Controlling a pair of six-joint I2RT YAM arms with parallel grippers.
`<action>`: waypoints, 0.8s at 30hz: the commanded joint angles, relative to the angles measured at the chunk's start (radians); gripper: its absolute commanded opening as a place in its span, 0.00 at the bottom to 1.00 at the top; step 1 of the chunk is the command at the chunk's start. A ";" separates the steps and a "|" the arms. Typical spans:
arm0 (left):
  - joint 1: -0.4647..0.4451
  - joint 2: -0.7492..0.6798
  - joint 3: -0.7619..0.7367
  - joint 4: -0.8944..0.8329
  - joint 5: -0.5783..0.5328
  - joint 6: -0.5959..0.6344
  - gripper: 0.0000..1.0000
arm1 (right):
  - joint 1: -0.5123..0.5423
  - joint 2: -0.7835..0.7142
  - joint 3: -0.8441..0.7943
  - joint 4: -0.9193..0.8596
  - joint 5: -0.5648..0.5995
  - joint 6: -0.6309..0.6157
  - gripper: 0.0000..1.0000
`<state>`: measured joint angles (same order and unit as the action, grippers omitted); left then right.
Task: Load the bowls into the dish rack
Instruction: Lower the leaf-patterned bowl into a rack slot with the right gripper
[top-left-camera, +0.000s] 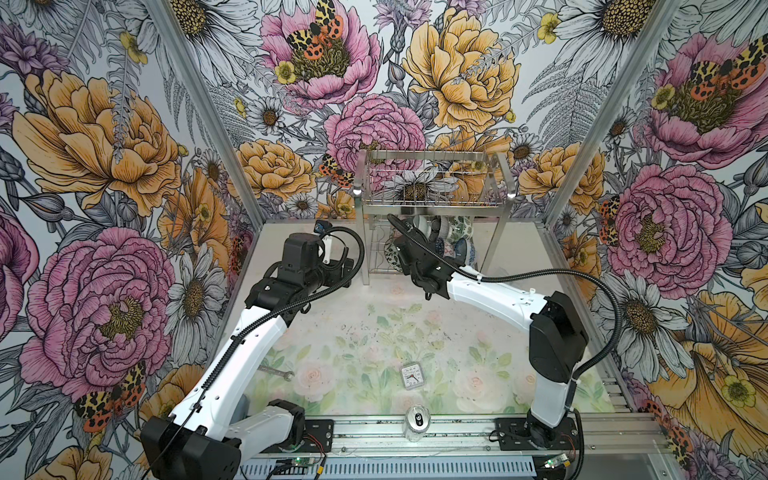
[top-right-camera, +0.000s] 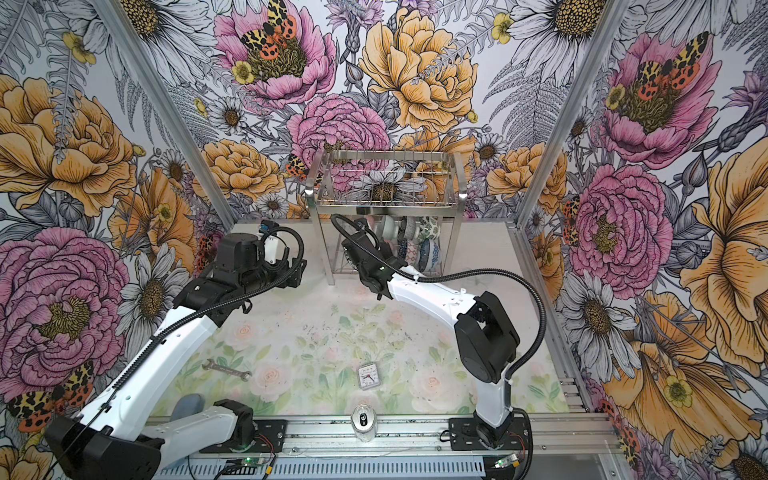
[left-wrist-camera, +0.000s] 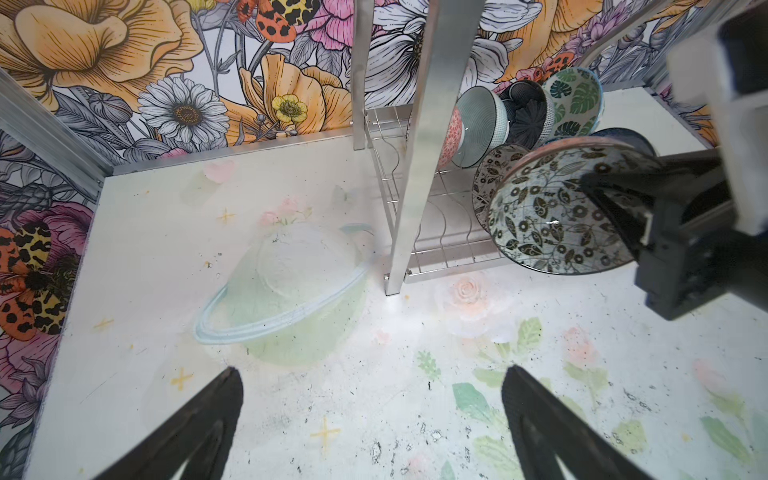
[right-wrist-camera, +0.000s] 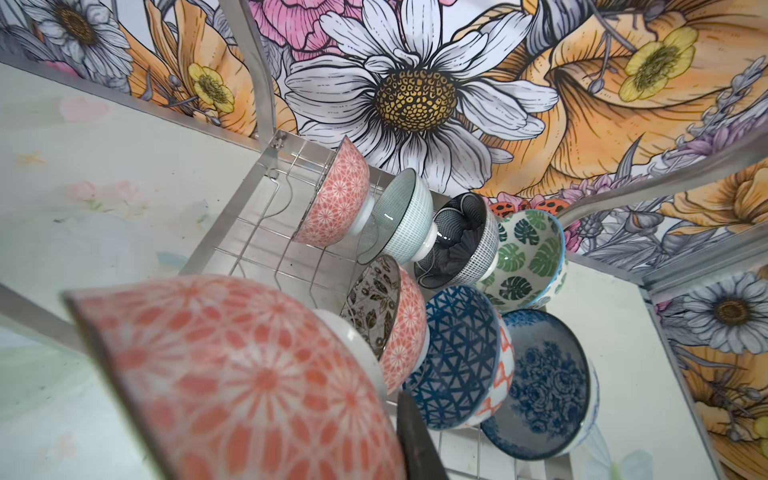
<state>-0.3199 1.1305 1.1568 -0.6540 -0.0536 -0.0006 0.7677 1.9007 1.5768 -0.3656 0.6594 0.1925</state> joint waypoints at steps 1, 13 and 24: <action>0.017 -0.018 -0.006 0.018 0.040 -0.006 0.99 | 0.010 0.056 0.082 0.011 0.125 -0.071 0.00; 0.029 -0.023 -0.008 0.019 0.054 -0.012 0.99 | 0.003 0.304 0.315 0.013 0.261 -0.225 0.00; 0.030 -0.033 -0.009 0.021 0.058 -0.013 0.99 | -0.010 0.455 0.457 0.012 0.335 -0.308 0.00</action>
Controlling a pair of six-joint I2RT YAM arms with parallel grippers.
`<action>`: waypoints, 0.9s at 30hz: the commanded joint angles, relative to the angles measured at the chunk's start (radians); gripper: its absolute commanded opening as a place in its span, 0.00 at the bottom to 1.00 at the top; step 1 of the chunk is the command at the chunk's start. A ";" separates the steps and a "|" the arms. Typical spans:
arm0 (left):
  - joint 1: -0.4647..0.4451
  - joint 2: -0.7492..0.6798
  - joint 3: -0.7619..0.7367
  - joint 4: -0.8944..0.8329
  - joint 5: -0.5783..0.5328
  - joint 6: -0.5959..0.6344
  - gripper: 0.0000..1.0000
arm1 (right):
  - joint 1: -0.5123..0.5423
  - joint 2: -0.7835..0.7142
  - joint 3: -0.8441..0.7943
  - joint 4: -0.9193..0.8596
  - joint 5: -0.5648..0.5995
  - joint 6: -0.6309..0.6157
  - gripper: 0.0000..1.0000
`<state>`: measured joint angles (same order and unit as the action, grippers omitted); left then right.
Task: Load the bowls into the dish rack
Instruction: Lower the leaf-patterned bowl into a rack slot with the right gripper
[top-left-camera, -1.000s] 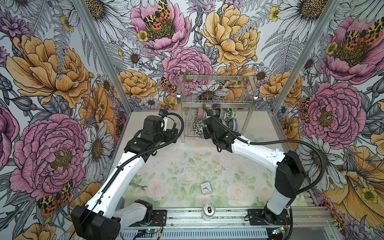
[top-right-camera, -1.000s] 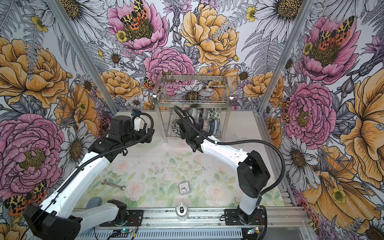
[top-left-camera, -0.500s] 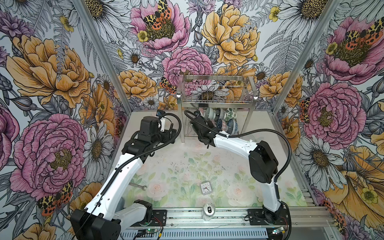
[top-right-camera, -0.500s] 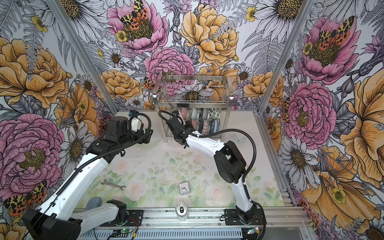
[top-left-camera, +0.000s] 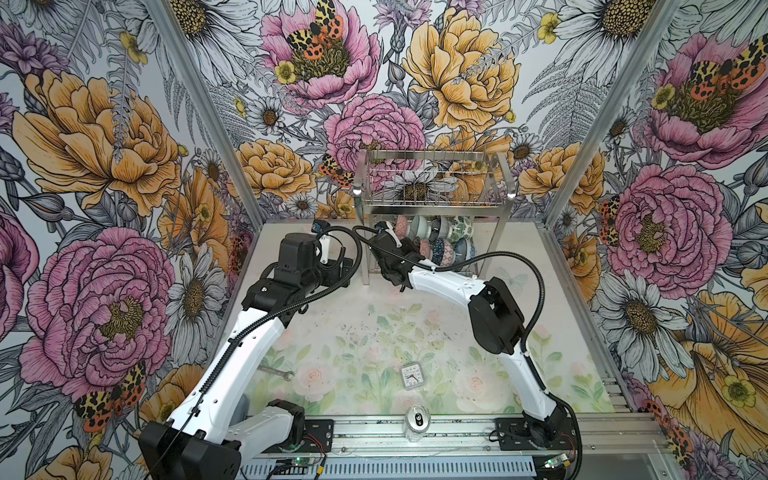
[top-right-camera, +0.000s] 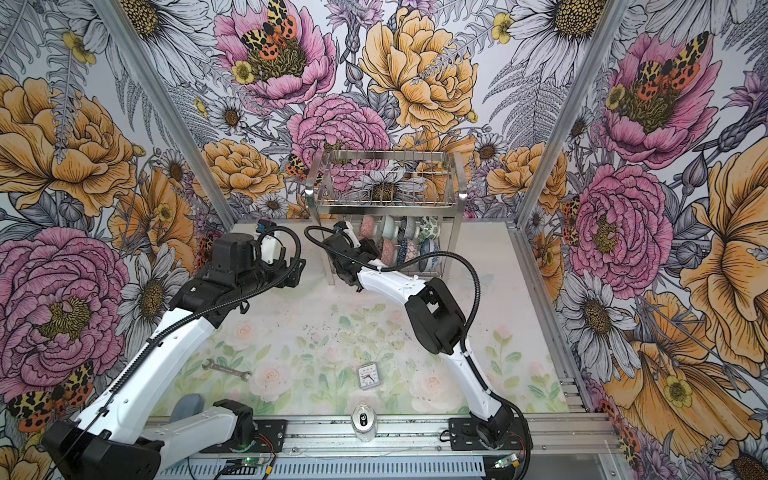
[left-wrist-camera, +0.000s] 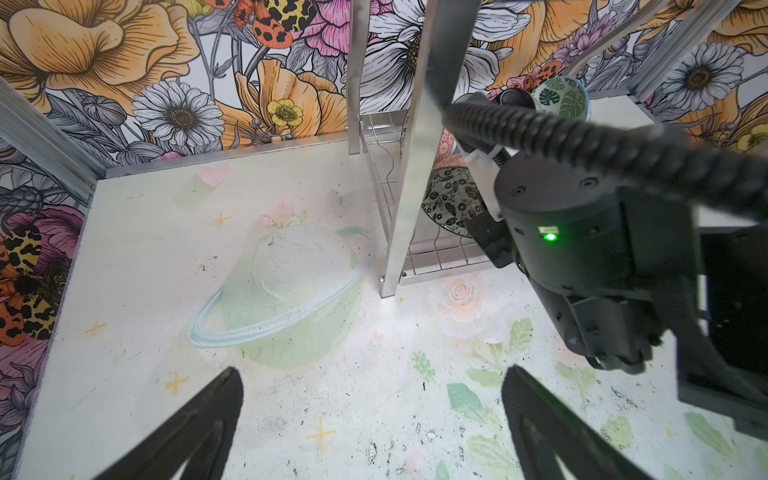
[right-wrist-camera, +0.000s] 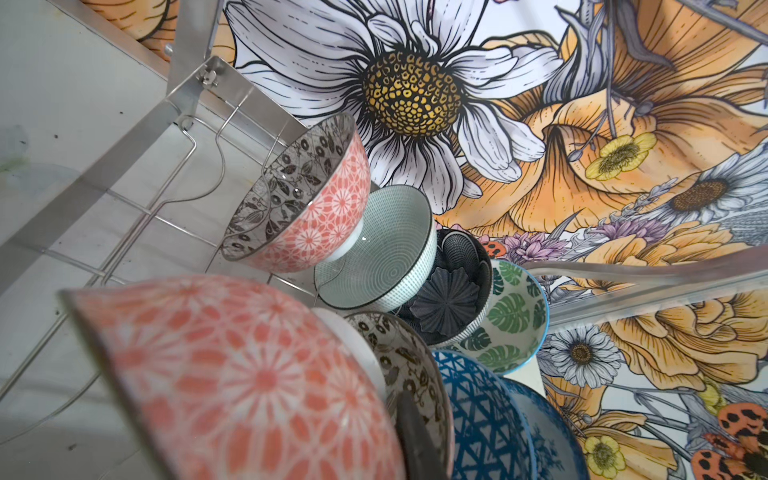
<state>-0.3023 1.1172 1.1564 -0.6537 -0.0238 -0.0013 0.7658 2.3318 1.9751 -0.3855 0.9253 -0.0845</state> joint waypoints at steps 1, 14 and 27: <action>0.012 -0.020 -0.010 0.020 0.029 -0.013 0.99 | -0.008 0.032 0.069 0.033 0.075 -0.036 0.00; 0.014 -0.021 -0.011 0.022 0.031 -0.014 0.99 | -0.023 0.126 0.156 0.032 0.155 -0.096 0.00; 0.012 -0.019 -0.011 0.022 0.029 -0.013 0.99 | -0.027 0.170 0.186 0.032 0.145 -0.114 0.00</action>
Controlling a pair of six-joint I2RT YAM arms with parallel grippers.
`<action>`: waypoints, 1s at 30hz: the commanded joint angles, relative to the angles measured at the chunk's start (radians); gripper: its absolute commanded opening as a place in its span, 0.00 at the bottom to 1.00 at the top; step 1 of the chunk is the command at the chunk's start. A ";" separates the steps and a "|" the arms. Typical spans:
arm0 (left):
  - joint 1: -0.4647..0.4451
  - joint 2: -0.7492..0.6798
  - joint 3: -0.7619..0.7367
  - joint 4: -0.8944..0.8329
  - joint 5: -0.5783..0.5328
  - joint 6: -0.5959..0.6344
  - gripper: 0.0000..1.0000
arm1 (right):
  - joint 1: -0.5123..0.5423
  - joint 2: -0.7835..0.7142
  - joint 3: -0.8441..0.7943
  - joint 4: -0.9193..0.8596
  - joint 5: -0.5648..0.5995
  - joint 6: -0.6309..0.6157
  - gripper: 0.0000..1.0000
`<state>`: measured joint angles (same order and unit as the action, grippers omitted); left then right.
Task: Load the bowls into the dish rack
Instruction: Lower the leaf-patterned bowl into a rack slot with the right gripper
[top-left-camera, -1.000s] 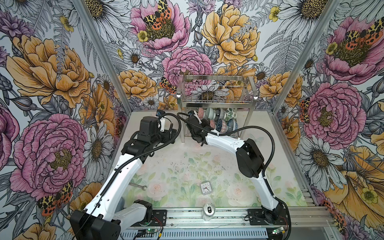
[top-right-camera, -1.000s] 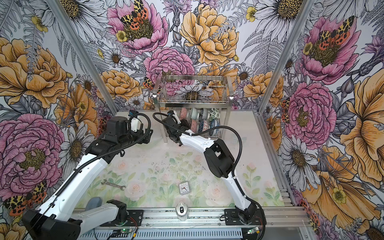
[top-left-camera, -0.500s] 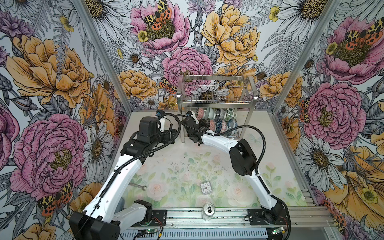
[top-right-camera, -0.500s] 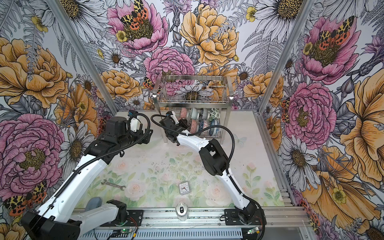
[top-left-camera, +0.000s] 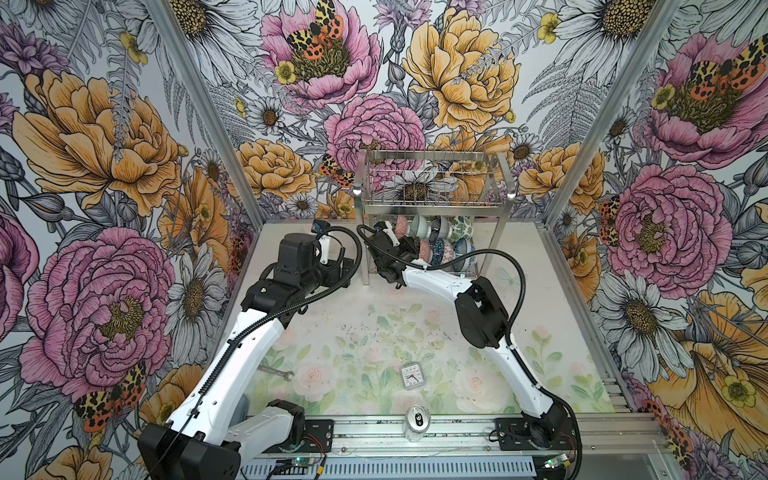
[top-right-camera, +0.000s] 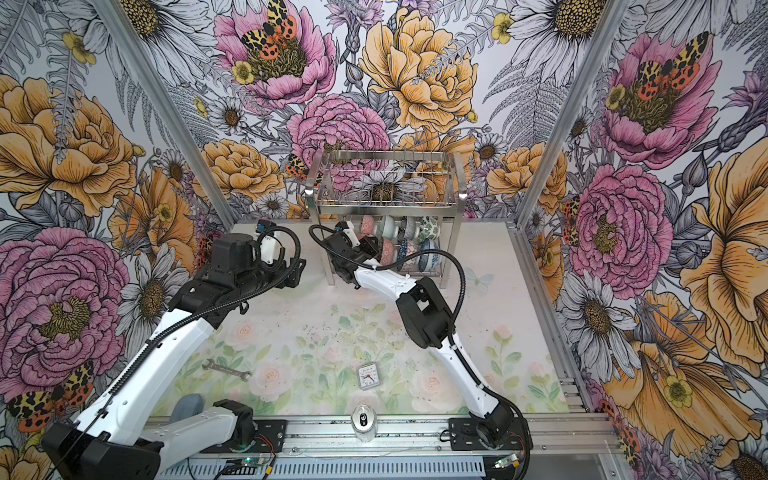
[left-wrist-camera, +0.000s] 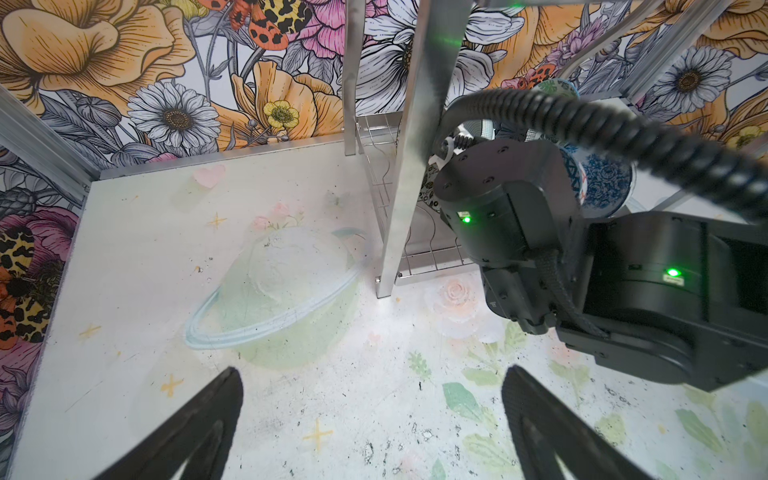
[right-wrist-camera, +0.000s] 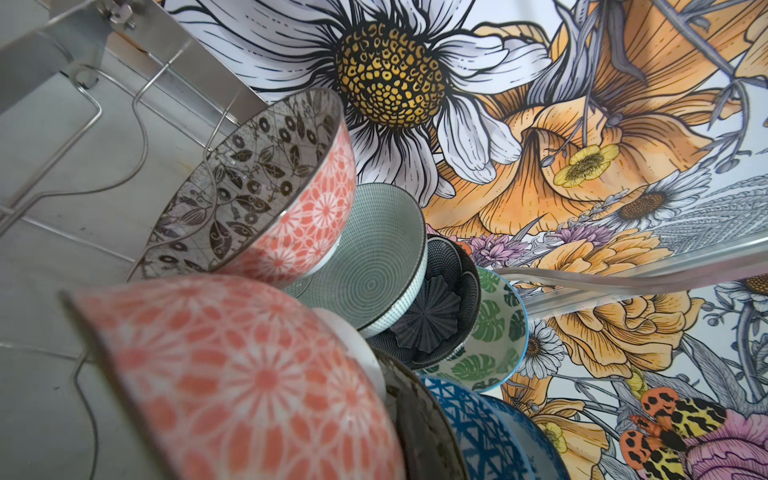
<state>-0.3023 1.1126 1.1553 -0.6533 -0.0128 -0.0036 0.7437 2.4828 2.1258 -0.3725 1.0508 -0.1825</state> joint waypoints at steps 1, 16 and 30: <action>0.013 -0.014 -0.010 0.021 0.019 -0.011 0.99 | -0.004 0.018 0.035 0.020 0.011 -0.017 0.00; 0.012 -0.017 -0.008 0.021 0.015 -0.010 0.99 | 0.020 -0.011 0.011 0.019 -0.077 -0.007 0.21; 0.013 -0.020 -0.008 0.021 0.013 -0.010 0.99 | 0.031 -0.074 -0.044 0.019 -0.156 0.053 0.45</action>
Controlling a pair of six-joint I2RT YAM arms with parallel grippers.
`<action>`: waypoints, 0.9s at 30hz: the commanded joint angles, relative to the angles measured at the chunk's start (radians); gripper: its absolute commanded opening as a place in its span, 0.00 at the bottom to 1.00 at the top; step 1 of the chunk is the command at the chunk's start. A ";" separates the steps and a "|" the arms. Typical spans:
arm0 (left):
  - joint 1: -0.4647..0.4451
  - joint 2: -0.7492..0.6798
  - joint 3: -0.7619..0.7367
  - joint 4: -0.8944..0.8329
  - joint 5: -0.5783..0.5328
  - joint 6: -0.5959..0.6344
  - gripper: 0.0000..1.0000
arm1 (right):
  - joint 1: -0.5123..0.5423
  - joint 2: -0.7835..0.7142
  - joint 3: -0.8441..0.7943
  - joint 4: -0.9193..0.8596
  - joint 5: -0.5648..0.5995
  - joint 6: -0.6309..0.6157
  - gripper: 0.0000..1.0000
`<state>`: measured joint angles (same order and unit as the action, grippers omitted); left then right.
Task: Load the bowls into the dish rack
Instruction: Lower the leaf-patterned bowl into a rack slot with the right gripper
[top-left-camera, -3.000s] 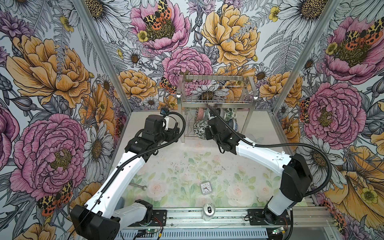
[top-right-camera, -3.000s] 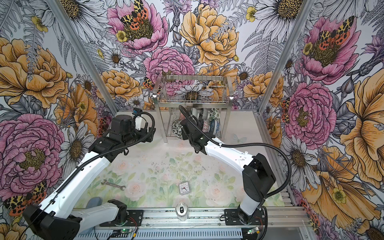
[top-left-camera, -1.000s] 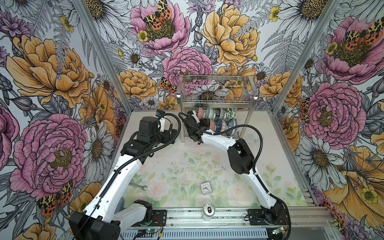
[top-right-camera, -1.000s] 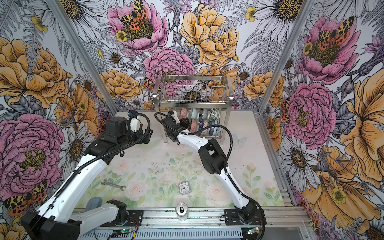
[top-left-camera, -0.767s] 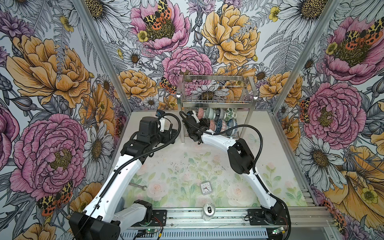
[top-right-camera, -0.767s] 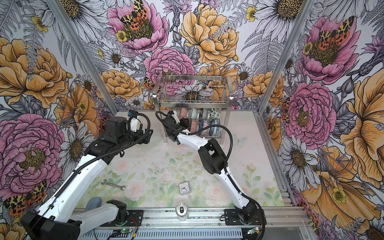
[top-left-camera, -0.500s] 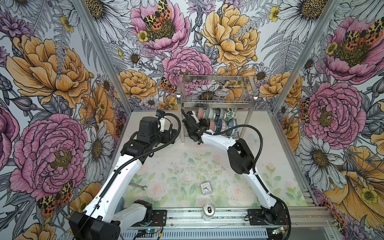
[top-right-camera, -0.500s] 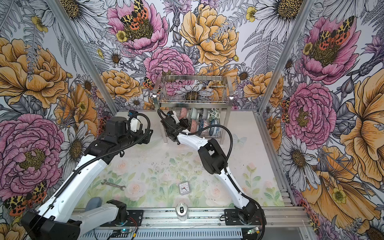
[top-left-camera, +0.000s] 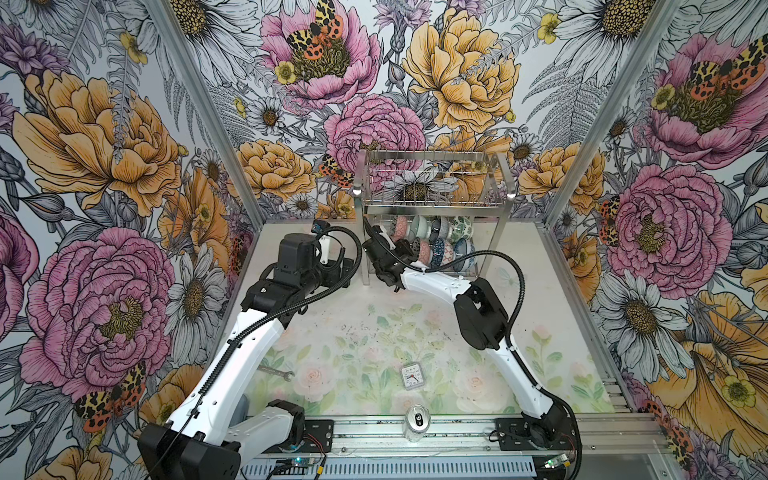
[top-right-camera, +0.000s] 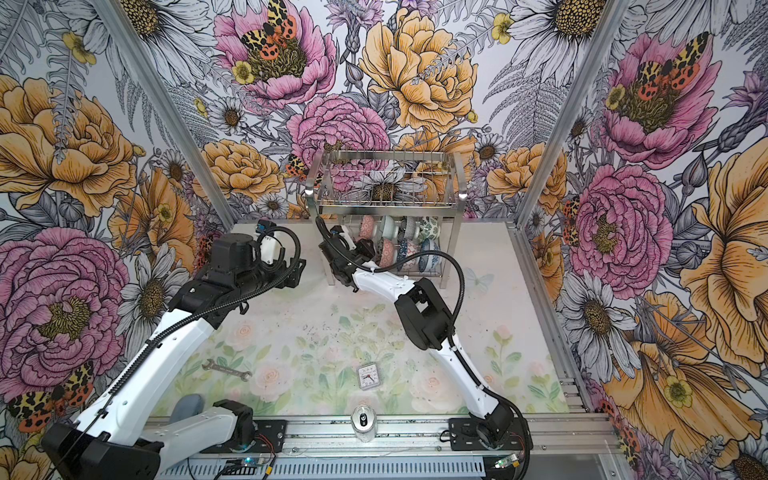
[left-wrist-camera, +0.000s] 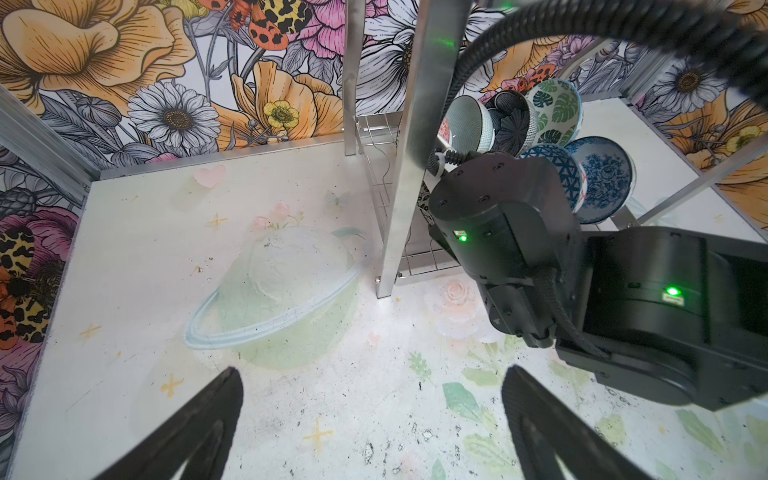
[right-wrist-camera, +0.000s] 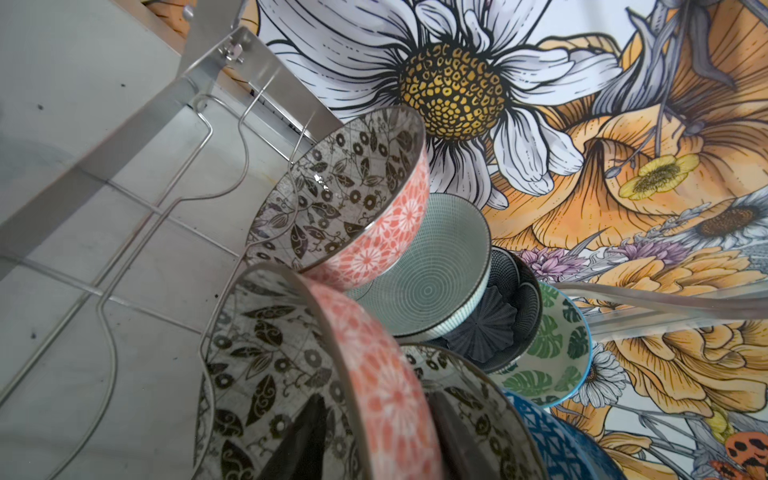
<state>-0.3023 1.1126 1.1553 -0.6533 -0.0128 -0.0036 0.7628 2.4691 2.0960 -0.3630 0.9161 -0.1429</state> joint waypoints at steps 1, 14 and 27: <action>0.013 -0.020 -0.008 0.021 0.013 -0.011 0.99 | 0.011 -0.065 -0.018 0.010 -0.026 0.016 0.47; 0.012 -0.017 -0.009 0.021 0.014 -0.011 0.99 | 0.011 -0.157 -0.082 0.012 -0.123 0.075 1.00; 0.013 -0.005 -0.010 0.021 0.007 -0.010 0.99 | 0.011 -0.349 -0.357 0.201 -0.246 0.091 1.00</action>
<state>-0.3023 1.1126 1.1553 -0.6533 -0.0128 -0.0036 0.7673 2.1906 1.7878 -0.2455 0.7136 -0.0639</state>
